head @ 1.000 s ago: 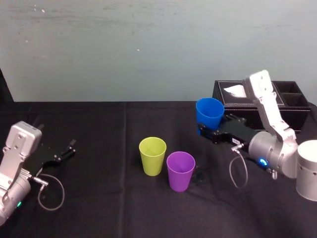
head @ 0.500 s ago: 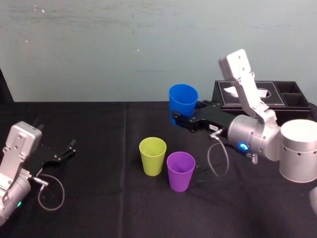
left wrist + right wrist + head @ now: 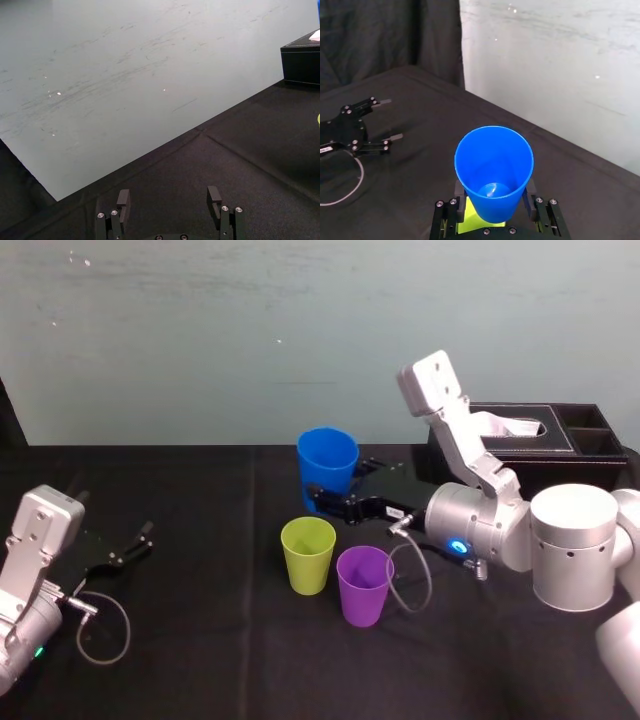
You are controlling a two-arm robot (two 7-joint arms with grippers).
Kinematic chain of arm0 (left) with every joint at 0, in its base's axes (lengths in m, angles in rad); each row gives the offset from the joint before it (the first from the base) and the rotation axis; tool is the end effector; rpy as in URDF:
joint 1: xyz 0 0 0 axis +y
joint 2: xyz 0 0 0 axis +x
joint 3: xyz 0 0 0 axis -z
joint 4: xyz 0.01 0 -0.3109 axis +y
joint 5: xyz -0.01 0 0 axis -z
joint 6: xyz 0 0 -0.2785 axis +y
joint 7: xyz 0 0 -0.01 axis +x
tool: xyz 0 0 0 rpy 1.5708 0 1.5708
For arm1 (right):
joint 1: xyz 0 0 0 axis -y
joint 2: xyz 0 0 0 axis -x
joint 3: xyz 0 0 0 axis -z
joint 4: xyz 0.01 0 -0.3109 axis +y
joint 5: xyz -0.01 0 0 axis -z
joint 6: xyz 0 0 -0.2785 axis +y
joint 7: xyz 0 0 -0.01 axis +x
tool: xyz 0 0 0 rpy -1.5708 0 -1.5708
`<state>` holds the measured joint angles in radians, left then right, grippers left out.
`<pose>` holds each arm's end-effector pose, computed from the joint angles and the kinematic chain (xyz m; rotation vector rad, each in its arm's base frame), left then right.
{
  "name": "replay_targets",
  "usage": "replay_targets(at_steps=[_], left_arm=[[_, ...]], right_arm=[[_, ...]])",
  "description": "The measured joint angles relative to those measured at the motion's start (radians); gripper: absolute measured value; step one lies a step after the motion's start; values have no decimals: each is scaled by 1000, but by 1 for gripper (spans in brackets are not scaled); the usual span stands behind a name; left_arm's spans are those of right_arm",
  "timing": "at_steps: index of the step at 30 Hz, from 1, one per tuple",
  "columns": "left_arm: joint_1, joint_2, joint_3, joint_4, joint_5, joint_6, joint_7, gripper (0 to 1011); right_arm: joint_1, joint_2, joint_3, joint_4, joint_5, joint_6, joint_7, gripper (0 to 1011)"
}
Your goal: Stack the three plastic cups sequentially using one hand.
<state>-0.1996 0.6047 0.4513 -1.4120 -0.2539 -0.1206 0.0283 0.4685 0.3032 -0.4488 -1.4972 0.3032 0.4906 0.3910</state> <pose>0.3329 0.1026 -0.3133 0.3043 -0.2852 1.2481 0.4038 0.0201 -0.2096 -0.3000 0.0760 -0.8175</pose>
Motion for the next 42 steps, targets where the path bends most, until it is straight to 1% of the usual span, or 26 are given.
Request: replay_targets(at_steps=[5, 12, 18, 28, 42], left_arm=[[0, 0, 0, 0, 0, 0, 0, 1000], [0, 0, 0, 0, 0, 0, 0, 1000], [0, 0, 0, 0, 0, 0, 0, 1000], [0, 0, 0, 0, 0, 0, 0, 1000], [0, 0, 0, 0, 0, 0, 0, 1000]], right_arm=[[8, -2, -17, 12, 9, 4, 4, 693], [6, 4, -38, 17, 14, 5, 6, 693], [4, 5, -48, 27, 19, 6, 6, 693], [11, 7, -64, 53, 21, -9, 10, 692], [17, 2, -73, 71, 22, -14, 9, 692]])
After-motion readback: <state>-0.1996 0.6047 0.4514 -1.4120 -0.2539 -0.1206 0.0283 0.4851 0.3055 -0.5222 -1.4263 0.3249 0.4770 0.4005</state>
